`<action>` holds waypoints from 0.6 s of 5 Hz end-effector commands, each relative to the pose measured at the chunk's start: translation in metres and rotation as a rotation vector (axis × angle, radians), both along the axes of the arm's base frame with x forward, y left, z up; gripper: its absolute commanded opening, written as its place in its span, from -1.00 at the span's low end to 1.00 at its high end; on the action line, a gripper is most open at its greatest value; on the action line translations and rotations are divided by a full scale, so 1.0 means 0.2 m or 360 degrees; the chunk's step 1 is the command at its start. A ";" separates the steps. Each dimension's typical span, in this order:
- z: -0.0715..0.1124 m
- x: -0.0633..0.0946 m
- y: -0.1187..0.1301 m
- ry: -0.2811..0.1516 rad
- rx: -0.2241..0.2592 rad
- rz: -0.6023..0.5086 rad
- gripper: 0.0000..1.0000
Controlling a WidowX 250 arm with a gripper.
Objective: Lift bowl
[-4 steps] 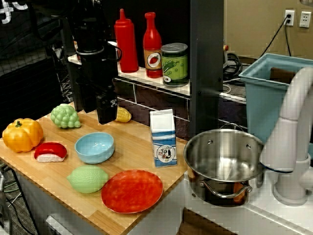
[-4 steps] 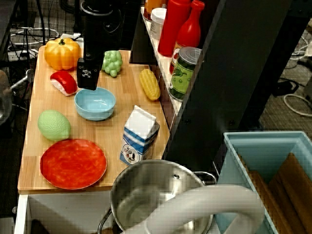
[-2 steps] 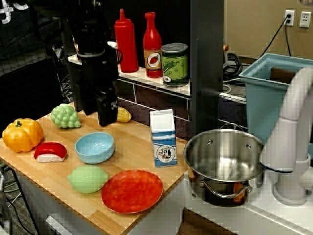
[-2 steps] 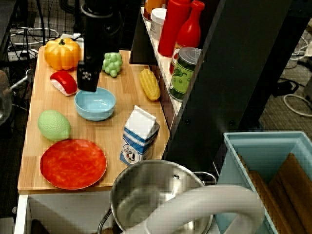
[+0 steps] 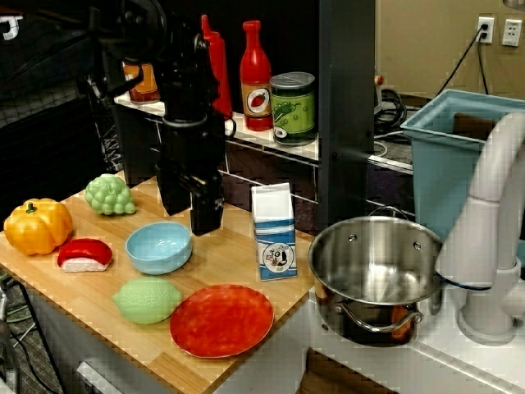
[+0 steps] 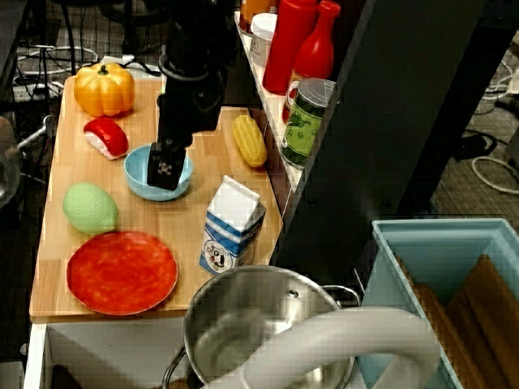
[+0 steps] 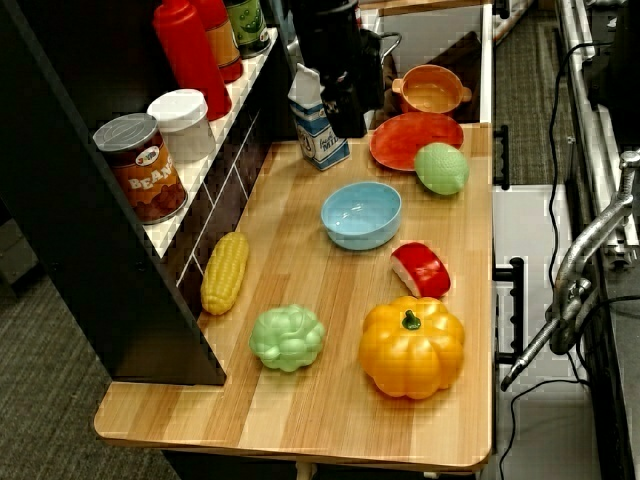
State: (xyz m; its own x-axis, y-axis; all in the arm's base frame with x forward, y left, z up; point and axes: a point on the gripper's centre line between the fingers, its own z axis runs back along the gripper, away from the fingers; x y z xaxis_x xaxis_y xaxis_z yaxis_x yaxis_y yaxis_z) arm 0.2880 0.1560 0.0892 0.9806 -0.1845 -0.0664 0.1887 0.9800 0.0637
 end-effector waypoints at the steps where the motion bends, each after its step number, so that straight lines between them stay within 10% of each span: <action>1: -0.09 0.03 0.03 -0.0022 0.0131 -0.0048 1.00; 3: -0.15 0.03 0.14 0.0029 0.0151 -0.0085 1.00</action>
